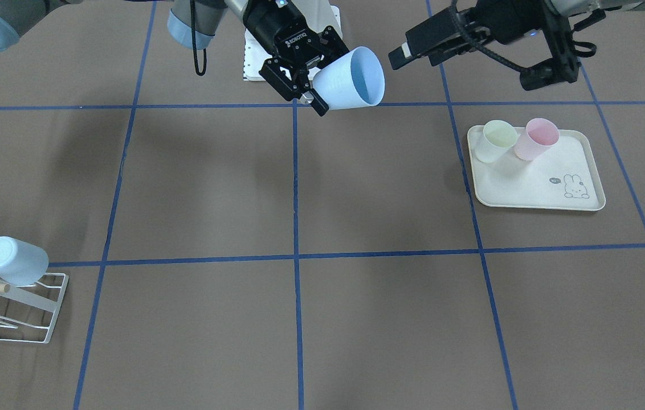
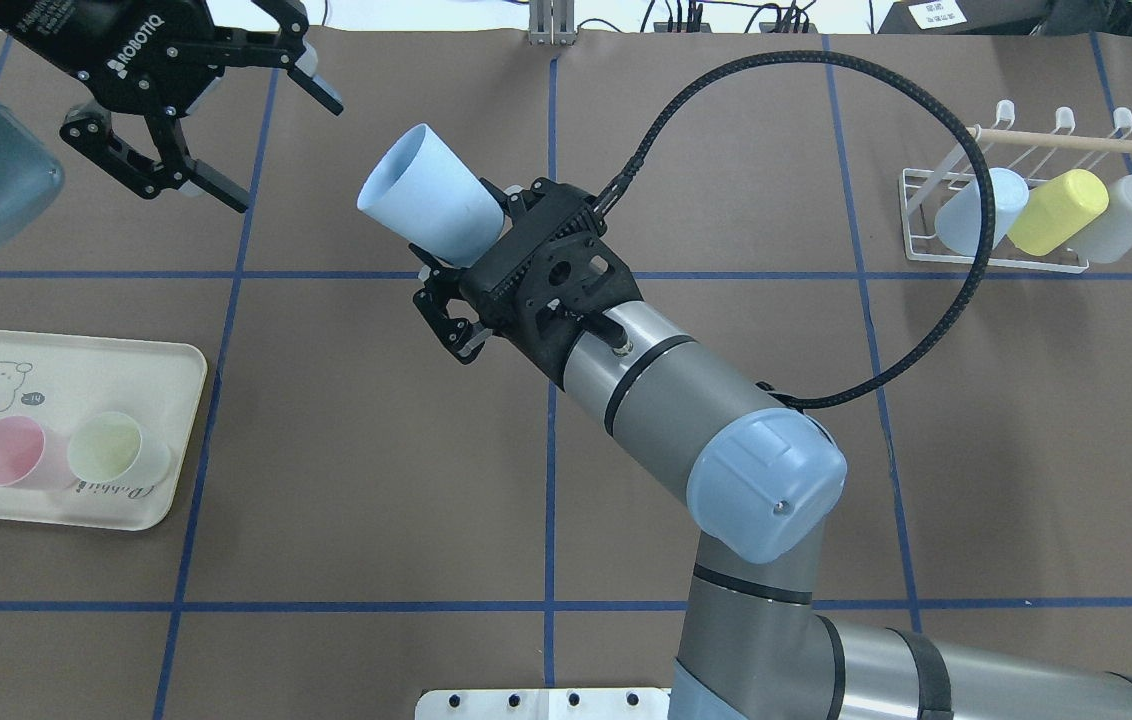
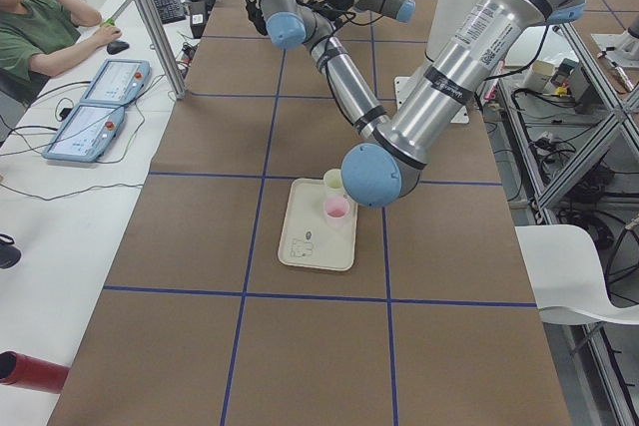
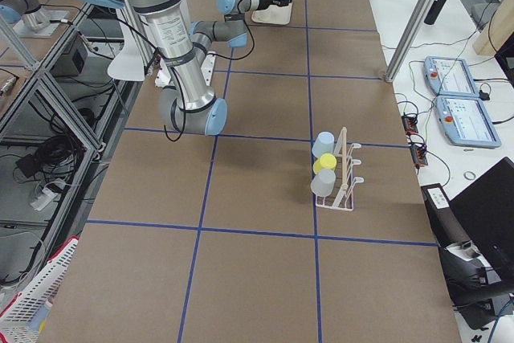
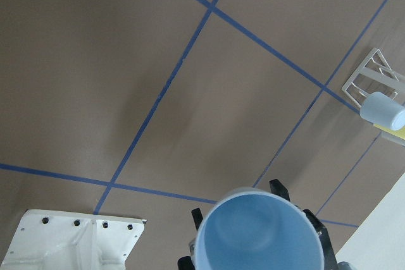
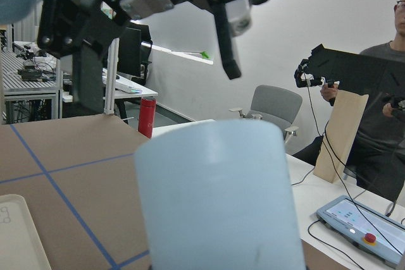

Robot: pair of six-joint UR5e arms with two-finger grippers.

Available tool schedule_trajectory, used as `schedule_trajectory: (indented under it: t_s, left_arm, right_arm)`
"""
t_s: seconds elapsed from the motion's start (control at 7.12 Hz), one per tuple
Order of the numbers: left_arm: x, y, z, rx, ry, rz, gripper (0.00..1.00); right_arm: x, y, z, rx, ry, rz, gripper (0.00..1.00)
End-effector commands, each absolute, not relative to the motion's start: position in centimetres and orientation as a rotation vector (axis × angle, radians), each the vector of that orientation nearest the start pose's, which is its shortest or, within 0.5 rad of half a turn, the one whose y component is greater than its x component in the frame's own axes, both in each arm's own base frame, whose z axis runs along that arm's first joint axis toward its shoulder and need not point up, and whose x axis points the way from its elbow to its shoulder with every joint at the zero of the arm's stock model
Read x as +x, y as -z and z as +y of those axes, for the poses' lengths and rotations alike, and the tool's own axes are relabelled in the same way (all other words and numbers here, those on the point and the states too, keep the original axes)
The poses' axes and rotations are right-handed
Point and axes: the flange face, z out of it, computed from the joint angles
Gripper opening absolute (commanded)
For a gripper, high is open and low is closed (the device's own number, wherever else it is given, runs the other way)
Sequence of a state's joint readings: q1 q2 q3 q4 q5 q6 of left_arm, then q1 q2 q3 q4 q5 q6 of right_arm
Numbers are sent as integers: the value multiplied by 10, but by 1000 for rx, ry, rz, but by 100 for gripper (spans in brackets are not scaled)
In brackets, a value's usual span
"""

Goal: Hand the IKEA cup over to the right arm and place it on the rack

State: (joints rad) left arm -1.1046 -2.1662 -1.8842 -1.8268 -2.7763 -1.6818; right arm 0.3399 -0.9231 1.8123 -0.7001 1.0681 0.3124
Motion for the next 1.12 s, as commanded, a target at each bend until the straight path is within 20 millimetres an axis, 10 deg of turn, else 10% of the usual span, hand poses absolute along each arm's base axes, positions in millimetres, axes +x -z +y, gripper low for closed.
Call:
schedule_trajectory:
  t_s: [0.0, 0.28, 0.56, 0.98]
  left_arm:
    - [210, -187, -521, -276, 273, 1325, 100]
    - [209, -237, -524, -134, 217, 1262, 100]
    - [197, -298, -522, 2, 98, 1181, 100]
    - [139, -355, -534, 158, -85, 1052, 100]
  right_arm:
    - [-475, -89, -381, 1386, 230, -847, 44]
    - [-461, -97, -415, 1259, 352, -779, 41]
    - [-404, -113, -474, 1030, 509, -741, 41]
    - [-346, -137, -529, 901, 779, -462, 41]
